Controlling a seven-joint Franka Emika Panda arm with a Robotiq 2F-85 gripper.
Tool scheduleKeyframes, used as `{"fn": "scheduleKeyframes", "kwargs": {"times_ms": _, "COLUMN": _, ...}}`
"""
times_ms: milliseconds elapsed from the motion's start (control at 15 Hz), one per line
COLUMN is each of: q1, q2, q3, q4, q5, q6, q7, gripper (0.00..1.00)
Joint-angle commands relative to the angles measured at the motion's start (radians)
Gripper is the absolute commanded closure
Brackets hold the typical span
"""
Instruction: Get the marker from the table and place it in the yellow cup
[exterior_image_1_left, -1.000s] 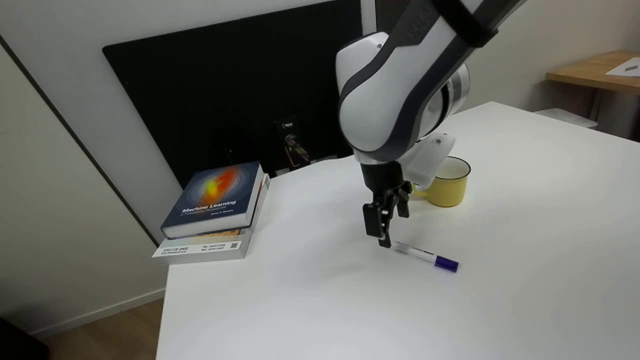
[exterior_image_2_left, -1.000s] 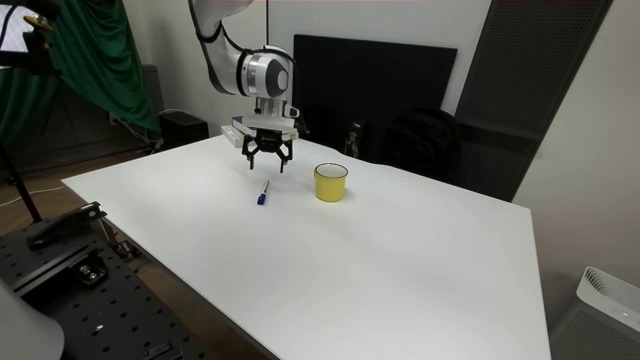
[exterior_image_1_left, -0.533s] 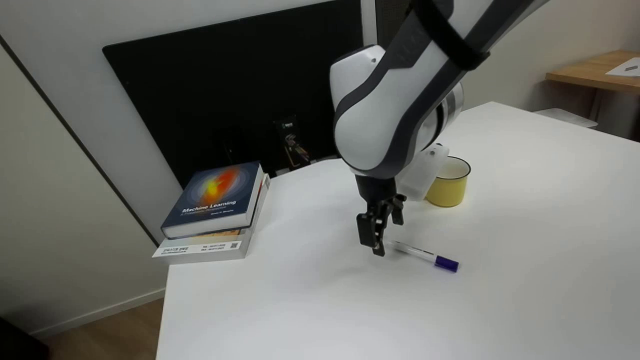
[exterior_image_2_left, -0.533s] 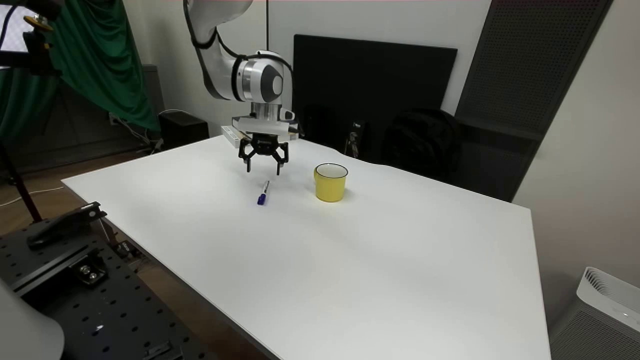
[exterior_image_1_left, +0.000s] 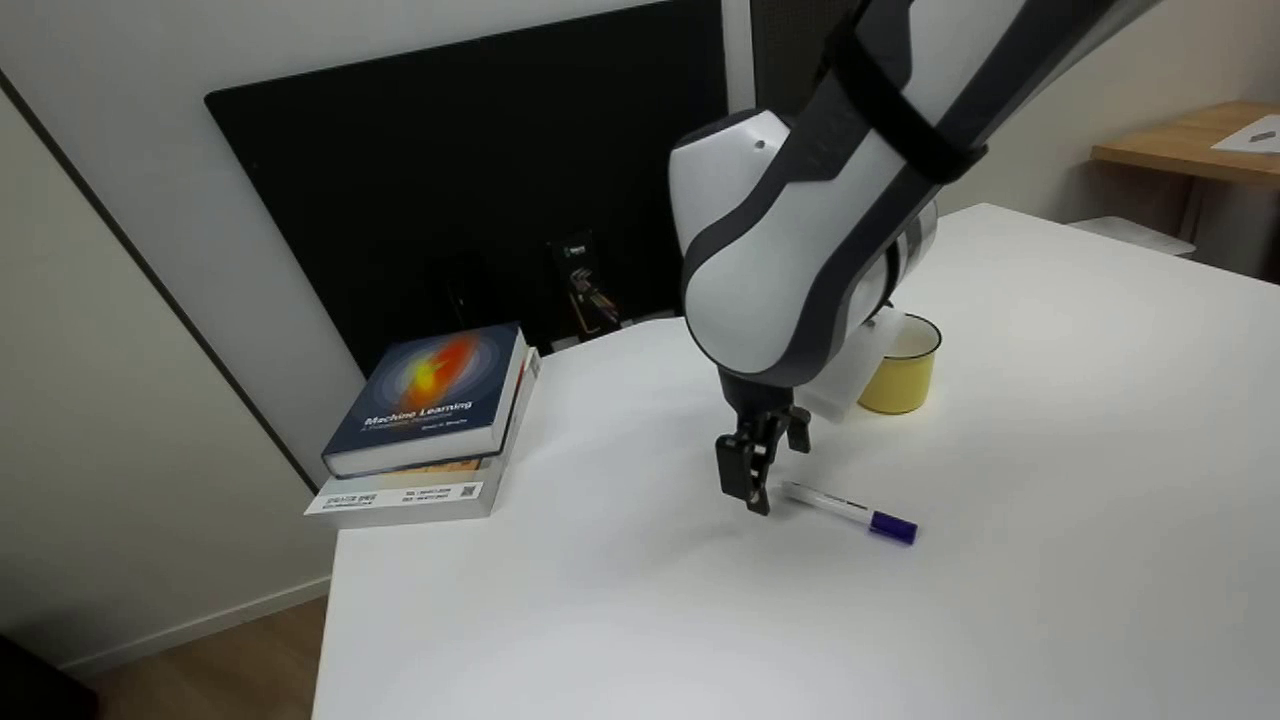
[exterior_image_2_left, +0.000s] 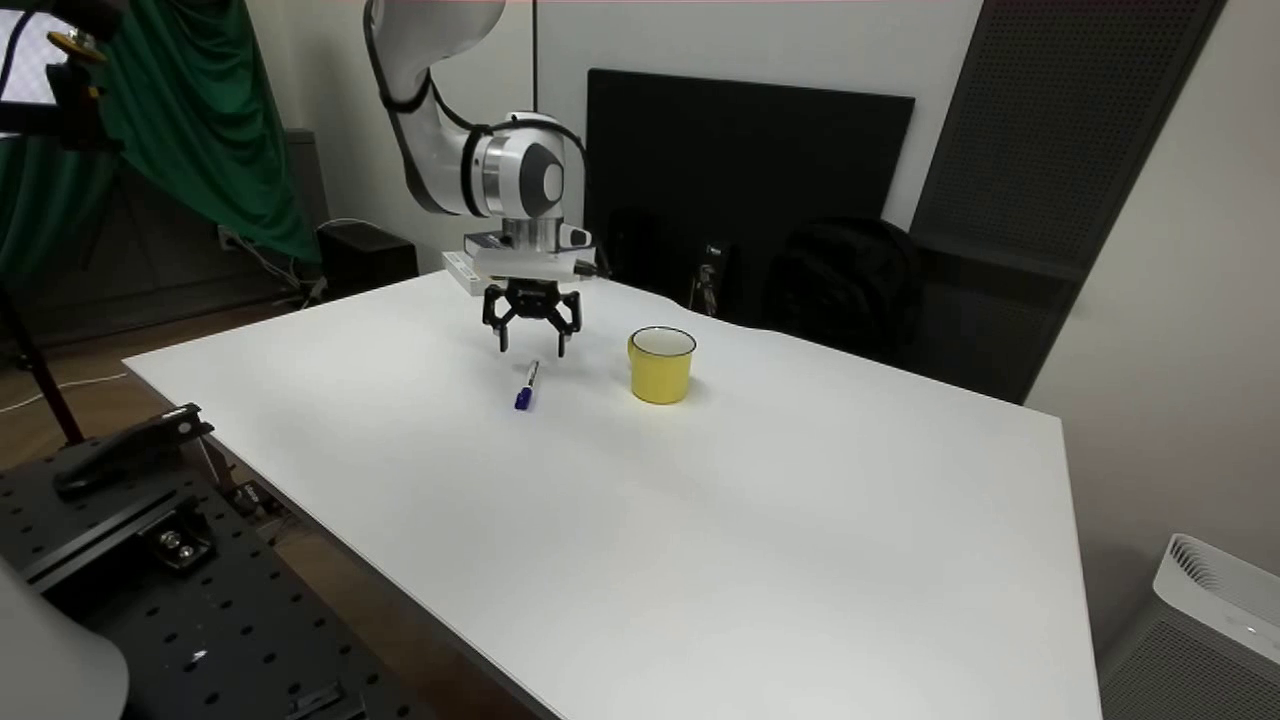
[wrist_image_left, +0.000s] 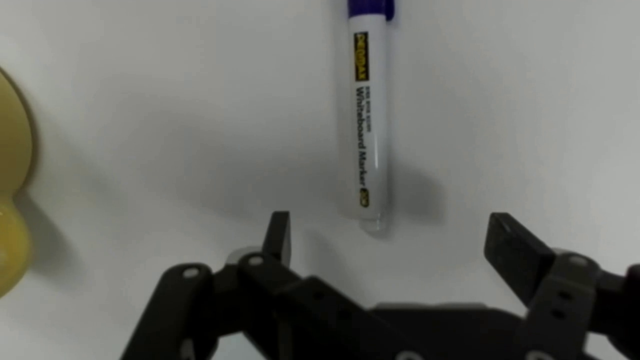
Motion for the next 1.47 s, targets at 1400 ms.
{"fn": "scheduleKeyframes", "kwargs": {"times_ms": 1400, "q1": -0.03, "q2": -0.044, "q3": -0.004, "q4": -0.151, "q5": -0.04, "q6": 0.174, "q7": -0.016, "gripper": 0.0}}
